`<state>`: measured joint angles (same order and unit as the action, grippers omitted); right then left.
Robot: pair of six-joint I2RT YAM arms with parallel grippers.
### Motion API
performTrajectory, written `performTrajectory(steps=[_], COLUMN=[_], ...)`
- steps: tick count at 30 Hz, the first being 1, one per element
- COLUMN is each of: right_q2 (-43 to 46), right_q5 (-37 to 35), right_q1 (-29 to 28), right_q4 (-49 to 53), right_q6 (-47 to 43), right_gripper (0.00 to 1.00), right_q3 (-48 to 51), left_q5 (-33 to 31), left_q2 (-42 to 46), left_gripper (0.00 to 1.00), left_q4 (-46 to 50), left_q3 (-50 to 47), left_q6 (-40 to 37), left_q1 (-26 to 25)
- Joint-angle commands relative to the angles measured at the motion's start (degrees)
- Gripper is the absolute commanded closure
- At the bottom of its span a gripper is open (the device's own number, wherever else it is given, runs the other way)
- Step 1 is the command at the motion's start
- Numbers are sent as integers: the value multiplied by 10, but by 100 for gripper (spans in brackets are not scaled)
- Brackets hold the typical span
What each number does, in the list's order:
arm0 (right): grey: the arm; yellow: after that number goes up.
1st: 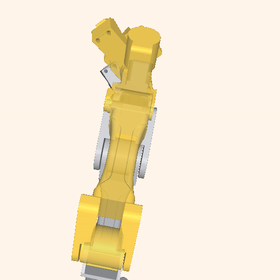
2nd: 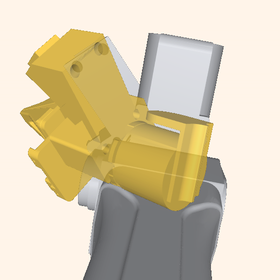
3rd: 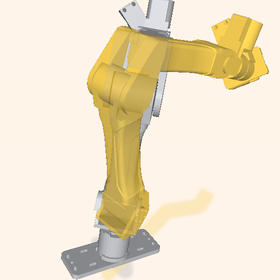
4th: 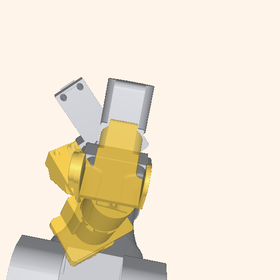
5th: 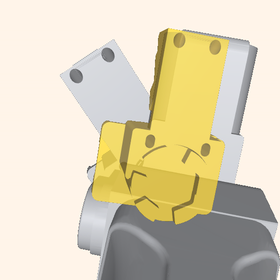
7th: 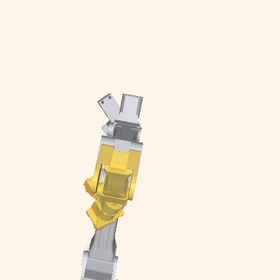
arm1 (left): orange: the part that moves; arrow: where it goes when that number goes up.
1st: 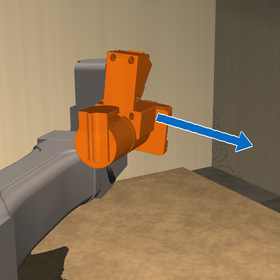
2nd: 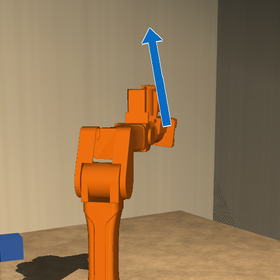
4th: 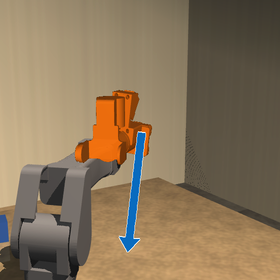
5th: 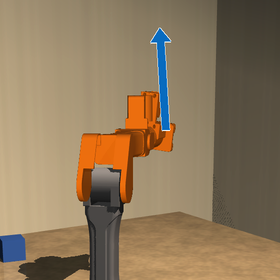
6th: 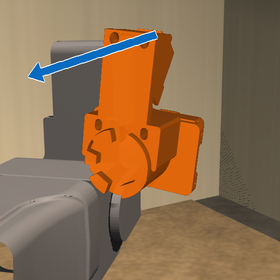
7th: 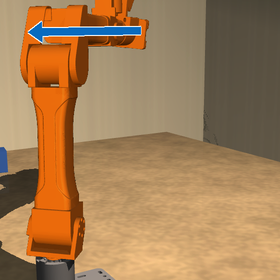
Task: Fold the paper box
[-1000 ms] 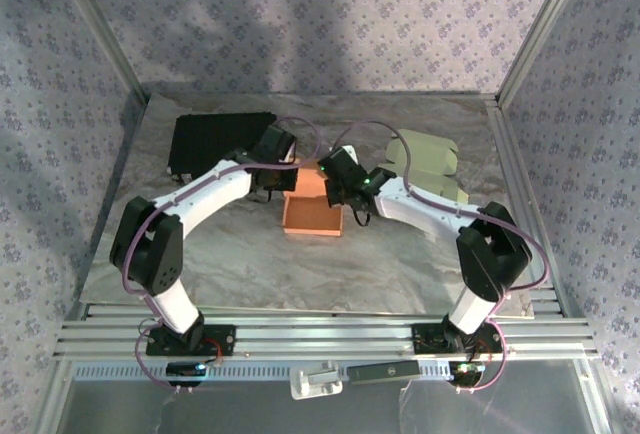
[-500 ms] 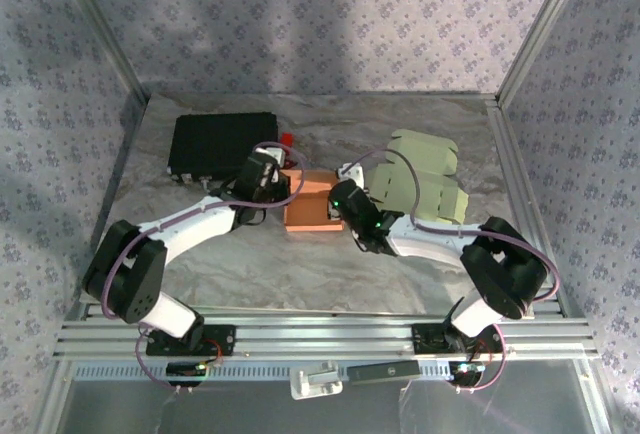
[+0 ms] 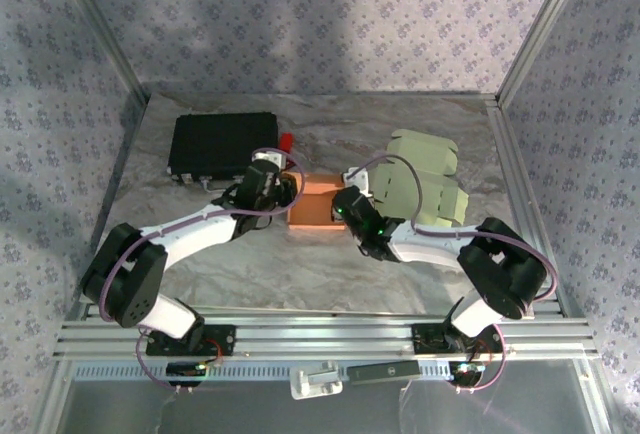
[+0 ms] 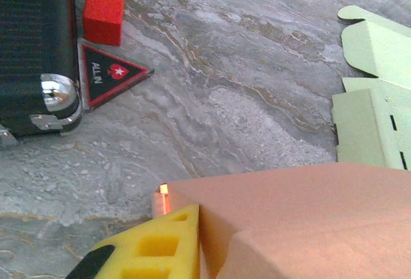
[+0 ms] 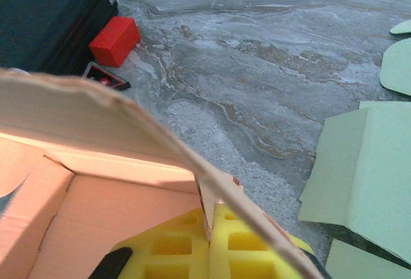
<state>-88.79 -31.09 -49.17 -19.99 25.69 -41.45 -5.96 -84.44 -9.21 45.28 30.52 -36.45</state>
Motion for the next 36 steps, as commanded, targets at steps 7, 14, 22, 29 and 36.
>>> performTrajectory(steps=[7,14,22,29,36], right_q2=[7,7,2,11,23], right_q5=[-9,-29,-50,-59,-55], right_q1=[-18,-27,-39,-45,-51], right_q4=[-39,-42,-6,45,80], right_q6=[-9,-15,-13,10,29], right_gripper=[100,100,100,100,92], right_q3=[39,51,35,15,3], left_q5=[18,6,-13,-16,-20], left_q2=[1,5,12,13,7], left_gripper=[84,80,80,81,82], left_q4=[-55,-76,-100,-85,-79], left_q3=[-24,-58,-93,-86,-83], left_q6=[40,53,68,64,65], left_q1=[-28,-40,-53,-54,-54])
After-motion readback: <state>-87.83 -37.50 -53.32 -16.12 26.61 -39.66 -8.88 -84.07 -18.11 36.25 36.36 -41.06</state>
